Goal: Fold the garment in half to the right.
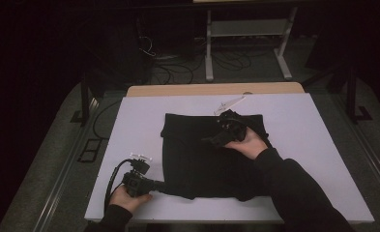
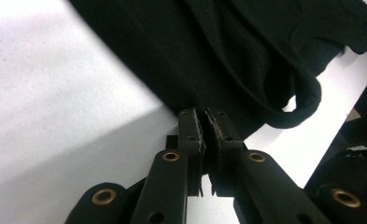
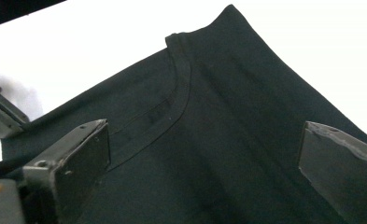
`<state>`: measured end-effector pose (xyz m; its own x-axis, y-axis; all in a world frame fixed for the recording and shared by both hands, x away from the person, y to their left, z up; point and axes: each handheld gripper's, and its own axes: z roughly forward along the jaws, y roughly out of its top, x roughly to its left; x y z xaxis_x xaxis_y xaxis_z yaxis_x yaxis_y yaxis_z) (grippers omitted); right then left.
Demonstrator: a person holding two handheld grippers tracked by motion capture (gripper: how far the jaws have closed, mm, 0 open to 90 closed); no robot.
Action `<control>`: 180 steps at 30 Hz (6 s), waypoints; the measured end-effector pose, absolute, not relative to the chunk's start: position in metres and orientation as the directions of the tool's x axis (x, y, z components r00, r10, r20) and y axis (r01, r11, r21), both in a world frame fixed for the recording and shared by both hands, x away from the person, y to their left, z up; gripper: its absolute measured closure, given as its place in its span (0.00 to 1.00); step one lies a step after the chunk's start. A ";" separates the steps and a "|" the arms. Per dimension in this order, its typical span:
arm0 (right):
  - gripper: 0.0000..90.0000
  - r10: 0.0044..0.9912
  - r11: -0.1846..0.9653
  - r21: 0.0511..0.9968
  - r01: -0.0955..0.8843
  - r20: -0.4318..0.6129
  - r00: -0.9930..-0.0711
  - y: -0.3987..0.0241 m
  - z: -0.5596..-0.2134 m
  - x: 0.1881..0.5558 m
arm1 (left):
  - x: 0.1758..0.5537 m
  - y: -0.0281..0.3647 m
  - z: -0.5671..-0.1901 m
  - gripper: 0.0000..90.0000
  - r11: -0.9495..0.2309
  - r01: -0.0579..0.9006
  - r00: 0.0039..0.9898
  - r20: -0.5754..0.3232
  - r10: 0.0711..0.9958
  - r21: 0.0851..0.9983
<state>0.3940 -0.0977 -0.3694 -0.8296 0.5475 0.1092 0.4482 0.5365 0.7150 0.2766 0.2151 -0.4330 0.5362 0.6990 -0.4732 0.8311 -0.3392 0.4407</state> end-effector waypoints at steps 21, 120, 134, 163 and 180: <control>0.10 0.553 0.577 0.690 0.437 0.063 -0.831 -0.071 -0.372 0.424 | 0.279 0.218 -0.431 0.92 -0.322 0.828 0.542 -0.509 0.668 0.459; 0.34 0.566 0.585 0.650 0.485 0.101 -0.818 0.053 -0.407 0.529 | 0.281 0.219 -0.430 0.92 -0.319 0.822 0.556 -0.543 0.629 0.472; 0.45 0.604 0.572 0.648 0.502 0.081 -0.793 0.064 -0.420 0.532 | 0.282 0.218 -0.430 0.92 -0.323 0.821 0.558 -0.543 0.628 0.470; 0.82 0.619 0.587 0.614 0.528 0.081 -0.781 0.079 -0.437 0.538 | 0.282 0.216 -0.430 0.92 -0.331 0.819 0.562 -0.544 0.623 0.468; 0.96 0.603 0.610 0.586 0.534 0.094 -0.792 0.071 -0.428 0.537 | 0.282 0.214 -0.430 0.92 -0.330 0.817 0.566 -0.544 0.620 0.473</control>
